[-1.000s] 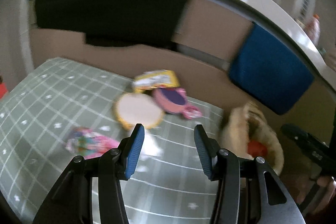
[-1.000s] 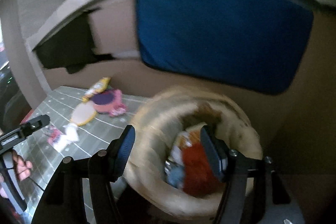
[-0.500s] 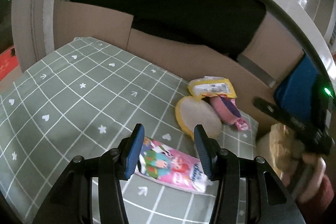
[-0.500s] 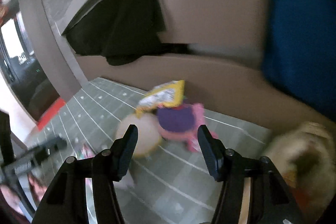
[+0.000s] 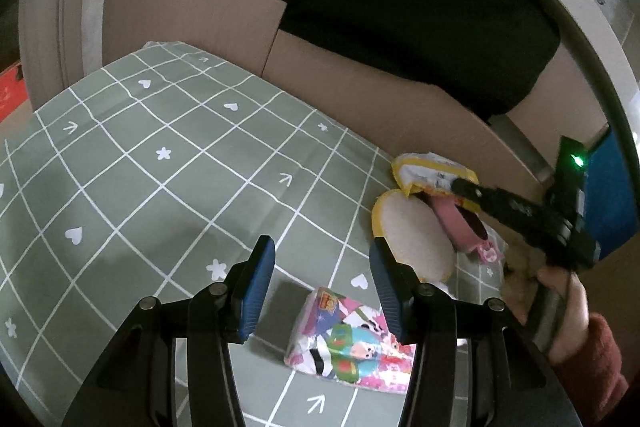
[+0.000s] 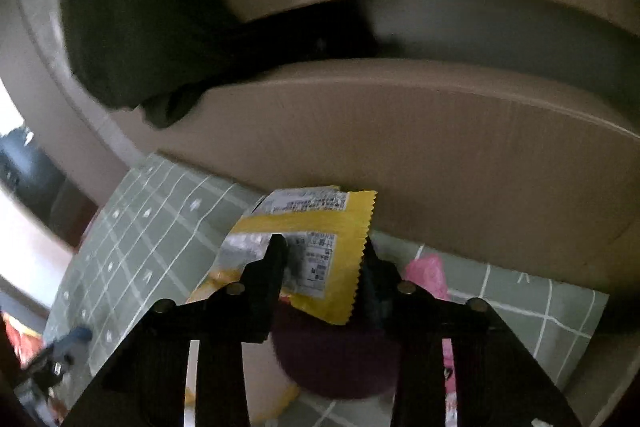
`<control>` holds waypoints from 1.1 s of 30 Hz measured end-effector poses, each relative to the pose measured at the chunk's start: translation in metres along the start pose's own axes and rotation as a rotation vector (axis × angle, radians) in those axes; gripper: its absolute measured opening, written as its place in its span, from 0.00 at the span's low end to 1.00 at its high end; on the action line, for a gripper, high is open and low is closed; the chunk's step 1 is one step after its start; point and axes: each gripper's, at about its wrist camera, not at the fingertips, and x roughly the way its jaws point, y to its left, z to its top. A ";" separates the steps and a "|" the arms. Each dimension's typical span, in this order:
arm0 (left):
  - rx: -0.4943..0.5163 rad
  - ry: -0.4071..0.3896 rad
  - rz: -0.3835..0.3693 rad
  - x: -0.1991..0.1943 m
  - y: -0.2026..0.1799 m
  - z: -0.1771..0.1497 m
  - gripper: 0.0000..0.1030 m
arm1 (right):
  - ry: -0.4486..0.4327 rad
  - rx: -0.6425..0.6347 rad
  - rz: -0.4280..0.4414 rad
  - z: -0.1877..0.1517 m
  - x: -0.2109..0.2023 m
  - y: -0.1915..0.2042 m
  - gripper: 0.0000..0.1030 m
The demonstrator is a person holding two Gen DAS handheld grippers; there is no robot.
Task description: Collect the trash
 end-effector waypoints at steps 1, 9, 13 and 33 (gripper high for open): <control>0.001 -0.001 -0.005 0.001 -0.002 0.000 0.49 | 0.006 0.003 0.012 -0.003 -0.002 0.001 0.29; 0.049 0.002 -0.030 -0.005 -0.022 -0.005 0.49 | 0.047 -0.040 0.060 -0.046 -0.037 0.015 0.15; 0.074 0.005 -0.026 -0.012 -0.028 -0.009 0.49 | 0.046 -0.046 0.093 -0.062 -0.054 0.015 0.08; -0.010 0.046 0.089 -0.036 -0.016 -0.053 0.49 | -0.119 -0.279 -0.051 -0.054 -0.083 0.043 0.47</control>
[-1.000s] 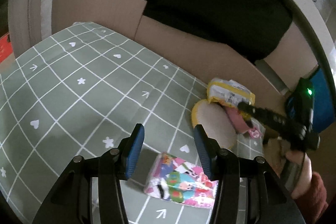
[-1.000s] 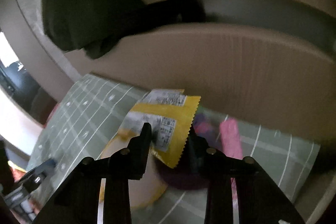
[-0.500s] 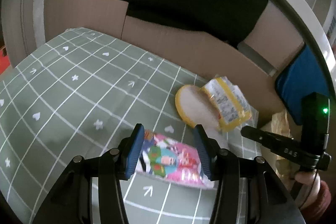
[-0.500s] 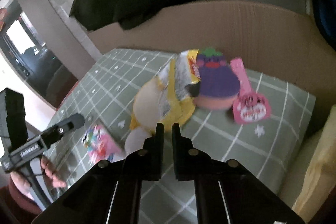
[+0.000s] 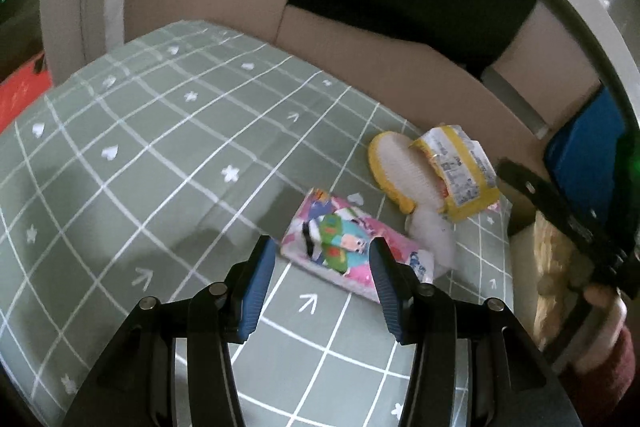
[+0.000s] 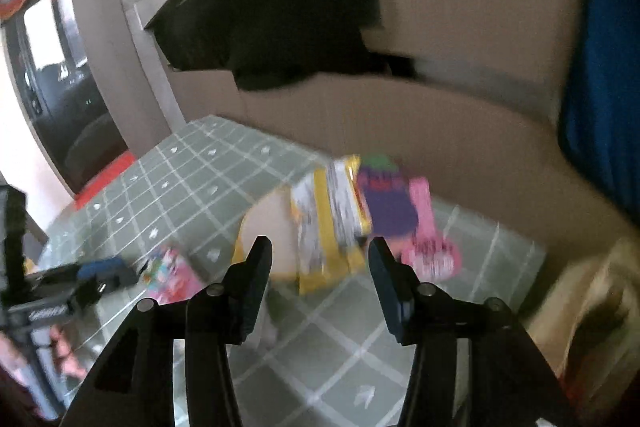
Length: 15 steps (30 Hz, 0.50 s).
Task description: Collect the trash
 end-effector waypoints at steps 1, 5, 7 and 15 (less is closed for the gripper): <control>-0.002 0.001 0.006 -0.001 0.001 -0.002 0.49 | -0.003 -0.022 -0.020 0.005 0.010 0.005 0.47; -0.005 0.023 0.006 -0.003 0.003 -0.008 0.49 | 0.029 -0.050 -0.070 0.018 0.048 0.008 0.47; -0.022 0.046 -0.011 -0.002 0.004 -0.011 0.49 | 0.068 -0.035 -0.071 0.018 0.063 0.005 0.47; -0.046 0.096 -0.056 0.023 -0.016 -0.004 0.49 | 0.151 0.130 0.036 -0.027 0.033 -0.017 0.17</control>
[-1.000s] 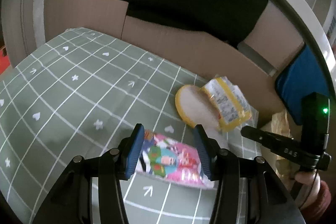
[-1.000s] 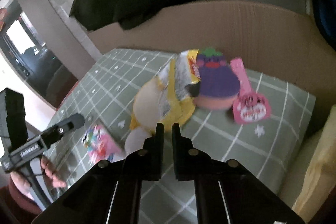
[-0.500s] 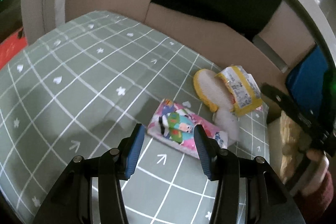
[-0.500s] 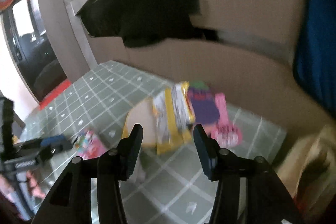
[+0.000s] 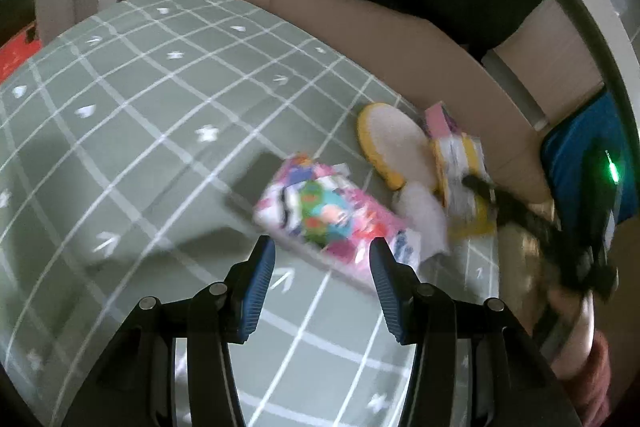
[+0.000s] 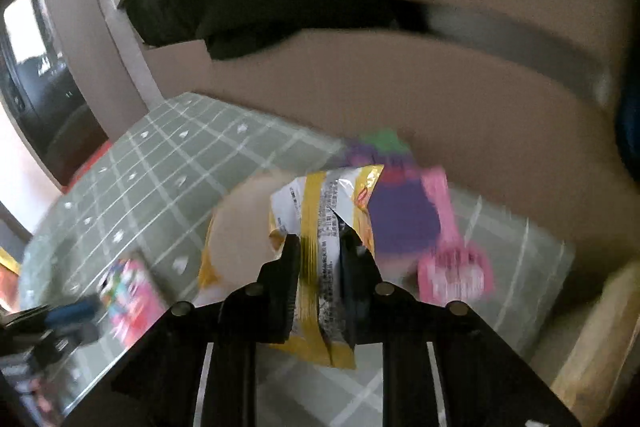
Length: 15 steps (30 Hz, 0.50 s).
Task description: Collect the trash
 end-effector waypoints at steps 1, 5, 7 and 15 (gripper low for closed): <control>0.001 -0.001 0.005 0.004 -0.004 0.004 0.49 | 0.006 0.006 0.002 -0.007 -0.004 -0.002 0.17; -0.011 0.014 0.025 0.027 -0.018 0.019 0.49 | 0.016 0.009 -0.036 -0.037 -0.028 -0.010 0.17; -0.002 0.042 0.031 0.042 -0.027 0.025 0.49 | 0.005 0.018 -0.058 -0.048 -0.037 -0.016 0.17; 0.119 0.047 0.072 0.054 -0.050 0.018 0.52 | -0.019 0.025 0.005 -0.065 -0.046 -0.024 0.52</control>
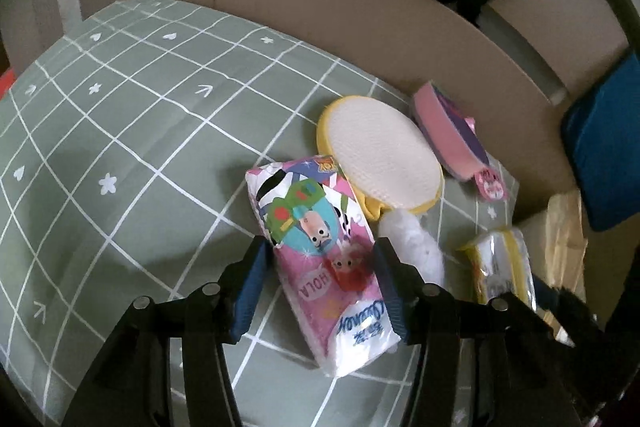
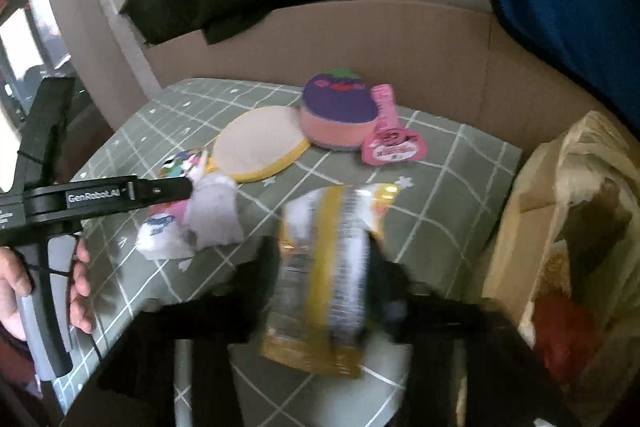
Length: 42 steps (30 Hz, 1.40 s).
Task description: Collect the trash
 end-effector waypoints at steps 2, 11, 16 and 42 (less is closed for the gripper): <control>0.018 0.000 -0.012 -0.003 0.002 -0.004 0.53 | 0.010 0.009 0.006 -0.001 0.008 0.001 0.52; 0.018 -0.003 0.051 -0.002 -0.008 -0.004 0.54 | 0.012 -0.010 -0.014 -0.003 0.017 0.009 0.34; 0.036 -0.014 0.085 0.003 -0.015 0.000 0.48 | -0.013 -0.024 -0.037 -0.006 -0.002 0.012 0.30; 0.282 -0.436 -0.048 -0.170 -0.107 -0.017 0.25 | -0.327 -0.060 -0.118 0.018 -0.157 0.019 0.30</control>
